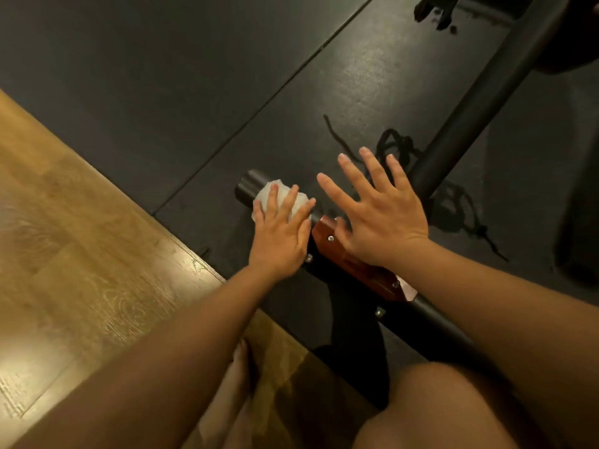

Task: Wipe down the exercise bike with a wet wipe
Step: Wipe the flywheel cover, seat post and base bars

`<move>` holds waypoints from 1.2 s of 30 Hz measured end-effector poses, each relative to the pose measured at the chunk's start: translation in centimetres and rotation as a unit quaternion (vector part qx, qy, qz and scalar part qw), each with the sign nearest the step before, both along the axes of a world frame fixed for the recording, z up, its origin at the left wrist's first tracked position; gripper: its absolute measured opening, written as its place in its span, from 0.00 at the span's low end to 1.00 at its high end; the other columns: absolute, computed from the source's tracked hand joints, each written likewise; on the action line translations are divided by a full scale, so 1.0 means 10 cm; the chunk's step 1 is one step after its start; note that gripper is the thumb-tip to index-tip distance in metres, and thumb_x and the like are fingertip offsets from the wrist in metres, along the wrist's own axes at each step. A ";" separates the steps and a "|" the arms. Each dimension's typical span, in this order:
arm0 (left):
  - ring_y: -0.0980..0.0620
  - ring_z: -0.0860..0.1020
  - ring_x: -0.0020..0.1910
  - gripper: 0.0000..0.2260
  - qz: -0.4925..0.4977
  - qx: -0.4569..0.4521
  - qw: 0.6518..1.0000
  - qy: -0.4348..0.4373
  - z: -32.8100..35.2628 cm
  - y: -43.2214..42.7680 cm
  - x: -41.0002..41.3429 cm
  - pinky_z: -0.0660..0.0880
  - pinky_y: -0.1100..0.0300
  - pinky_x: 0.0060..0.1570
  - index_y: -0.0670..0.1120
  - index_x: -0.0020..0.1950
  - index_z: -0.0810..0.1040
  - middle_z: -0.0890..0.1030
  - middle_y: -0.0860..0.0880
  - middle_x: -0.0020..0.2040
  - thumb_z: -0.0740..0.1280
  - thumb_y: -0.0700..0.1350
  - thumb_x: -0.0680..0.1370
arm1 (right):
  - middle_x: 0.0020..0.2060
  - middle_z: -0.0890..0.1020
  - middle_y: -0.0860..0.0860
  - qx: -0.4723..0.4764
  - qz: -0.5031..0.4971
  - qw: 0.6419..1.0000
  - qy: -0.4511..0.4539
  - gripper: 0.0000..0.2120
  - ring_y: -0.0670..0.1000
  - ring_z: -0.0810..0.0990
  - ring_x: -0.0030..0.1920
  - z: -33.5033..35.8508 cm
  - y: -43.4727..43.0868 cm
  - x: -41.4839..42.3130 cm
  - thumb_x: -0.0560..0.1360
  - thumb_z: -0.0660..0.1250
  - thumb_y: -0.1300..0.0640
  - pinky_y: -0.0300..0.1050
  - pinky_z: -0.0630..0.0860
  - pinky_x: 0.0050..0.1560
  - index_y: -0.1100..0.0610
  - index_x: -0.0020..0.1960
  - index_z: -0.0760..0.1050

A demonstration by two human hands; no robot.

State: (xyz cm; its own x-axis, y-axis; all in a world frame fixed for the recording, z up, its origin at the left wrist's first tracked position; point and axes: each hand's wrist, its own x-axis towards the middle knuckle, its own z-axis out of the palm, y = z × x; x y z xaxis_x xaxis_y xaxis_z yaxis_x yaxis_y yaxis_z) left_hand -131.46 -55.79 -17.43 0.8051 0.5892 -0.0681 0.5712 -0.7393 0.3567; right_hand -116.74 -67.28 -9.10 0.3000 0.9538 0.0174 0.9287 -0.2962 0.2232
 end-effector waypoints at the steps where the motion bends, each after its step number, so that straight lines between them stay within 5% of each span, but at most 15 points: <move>1: 0.46 0.42 0.80 0.25 -0.046 0.036 0.998 0.024 0.01 0.17 0.03 0.33 0.43 0.75 0.56 0.78 0.61 0.56 0.50 0.81 0.43 0.56 0.82 | 0.78 0.57 0.56 -0.004 0.000 1.000 0.001 0.33 0.63 0.51 0.77 0.00 0.00 0.00 0.77 0.55 0.37 0.65 0.49 0.75 0.45 0.79 0.53; 6: 0.45 0.63 0.75 0.24 0.010 0.068 0.996 0.057 0.05 0.92 0.24 0.51 0.48 0.76 0.51 0.67 0.78 0.74 0.48 0.71 0.48 0.53 0.80 | 0.77 0.61 0.56 -0.019 -0.008 1.000 0.002 0.33 0.63 0.53 0.77 0.02 0.01 0.00 0.76 0.56 0.38 0.64 0.51 0.75 0.45 0.78 0.55; 10: 0.40 0.76 0.53 0.17 0.167 -0.047 0.983 0.063 0.25 1.00 0.43 0.72 0.53 0.53 0.48 0.50 0.83 0.81 0.44 0.58 0.55 0.49 0.78 | 0.72 0.70 0.55 -0.039 -0.017 0.999 0.011 0.30 0.61 0.61 0.75 0.04 0.01 0.01 0.77 0.52 0.39 0.61 0.57 0.73 0.47 0.77 0.61; 15: 0.38 0.75 0.58 0.20 0.360 -0.192 0.910 0.071 0.38 1.12 0.51 0.71 0.52 0.55 0.42 0.63 0.76 0.77 0.40 0.63 0.58 0.53 0.79 | 0.58 0.82 0.52 -0.059 -0.021 0.998 0.030 0.32 0.59 0.73 0.66 0.04 0.01 0.02 0.74 0.43 0.40 0.56 0.65 0.63 0.50 0.70 0.71; 21: 0.37 0.71 0.67 0.27 0.497 -0.286 0.819 -0.029 0.26 0.96 0.29 0.67 0.45 0.68 0.40 0.74 0.67 0.71 0.38 0.71 0.50 0.57 0.83 | 0.56 0.83 0.51 -0.044 -0.014 0.998 0.032 0.32 0.58 0.74 0.63 0.07 0.02 -0.01 0.74 0.43 0.41 0.55 0.67 0.61 0.51 0.70 0.72; 24: 0.36 0.67 0.71 0.21 0.463 -0.239 0.849 -0.081 0.17 0.52 0.25 0.64 0.51 0.67 0.36 0.73 0.63 0.68 0.35 0.72 0.51 0.48 0.85 | 0.58 0.82 0.51 -0.051 -0.018 0.998 0.030 0.33 0.57 0.74 0.64 0.08 0.01 -0.02 0.74 0.41 0.41 0.55 0.66 0.62 0.50 0.71 0.70; 26: 0.36 0.57 0.77 0.25 0.395 -0.198 0.888 -0.126 0.09 0.03 0.27 0.57 0.48 0.73 0.34 0.77 0.52 0.56 0.32 0.77 0.52 0.47 0.84 | 0.60 0.81 0.50 -0.054 -0.022 0.998 0.025 0.32 0.57 0.72 0.66 0.08 0.01 -0.02 0.75 0.42 0.41 0.54 0.65 0.63 0.49 0.72 0.68; 30: 0.42 0.40 0.80 0.28 0.180 -0.074 0.980 -0.045 -0.10 -0.60 0.04 0.42 0.40 0.75 0.43 0.81 0.44 0.43 0.44 0.81 0.51 0.47 0.84 | 0.65 0.77 0.49 -0.068 -0.020 0.997 0.020 0.29 0.56 0.69 0.69 0.08 0.00 -0.02 0.77 0.49 0.40 0.54 0.63 0.65 0.48 0.75 0.63; 36: 0.47 0.39 0.80 0.30 -0.078 0.020 0.996 0.036 0.03 -0.12 -0.11 0.40 0.36 0.75 0.49 0.81 0.50 0.48 0.51 0.82 0.45 0.51 0.78 | 0.62 0.80 0.50 -0.072 -0.020 0.997 0.014 0.28 0.56 0.73 0.66 0.08 0.00 -0.03 0.75 0.51 0.41 0.54 0.67 0.61 0.49 0.72 0.67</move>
State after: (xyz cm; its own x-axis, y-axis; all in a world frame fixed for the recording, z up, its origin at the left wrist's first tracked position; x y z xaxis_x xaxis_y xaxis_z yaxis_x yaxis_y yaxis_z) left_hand -132.53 -56.96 -17.15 0.8806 0.4615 -0.1078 0.4719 -0.8331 0.2883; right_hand -116.99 -67.29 -8.33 0.3369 0.9328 -0.1283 0.9232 -0.3005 0.2398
